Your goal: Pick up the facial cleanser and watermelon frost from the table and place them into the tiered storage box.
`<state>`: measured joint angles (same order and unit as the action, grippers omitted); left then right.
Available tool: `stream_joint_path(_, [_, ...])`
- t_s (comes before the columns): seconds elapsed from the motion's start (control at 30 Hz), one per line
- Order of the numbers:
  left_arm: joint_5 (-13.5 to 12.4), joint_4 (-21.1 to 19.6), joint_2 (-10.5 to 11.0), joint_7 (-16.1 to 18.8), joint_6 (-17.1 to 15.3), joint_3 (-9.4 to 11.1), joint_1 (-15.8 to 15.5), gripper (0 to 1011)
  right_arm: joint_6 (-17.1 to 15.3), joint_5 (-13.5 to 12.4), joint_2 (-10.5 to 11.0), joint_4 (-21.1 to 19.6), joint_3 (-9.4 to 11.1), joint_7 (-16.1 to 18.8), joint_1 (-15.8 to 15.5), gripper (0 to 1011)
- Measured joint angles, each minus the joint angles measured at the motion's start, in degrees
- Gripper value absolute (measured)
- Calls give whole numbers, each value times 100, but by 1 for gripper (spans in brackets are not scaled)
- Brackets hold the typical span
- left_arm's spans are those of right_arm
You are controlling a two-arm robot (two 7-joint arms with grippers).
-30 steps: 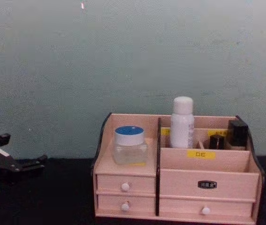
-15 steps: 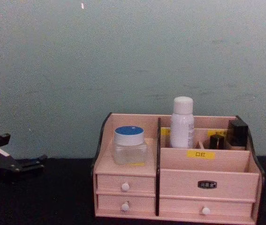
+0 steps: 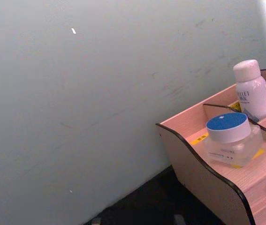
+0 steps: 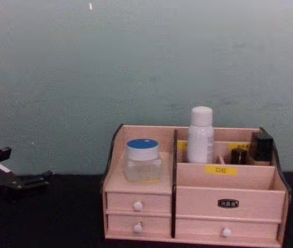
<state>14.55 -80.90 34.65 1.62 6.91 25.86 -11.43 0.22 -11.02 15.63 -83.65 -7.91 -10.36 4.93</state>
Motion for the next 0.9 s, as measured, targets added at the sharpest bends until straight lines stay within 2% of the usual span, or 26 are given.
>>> stream_joint_path(0.9, [0,0,0,0,0,0,0,1001,0,0,0,0,0,0,0,1000])
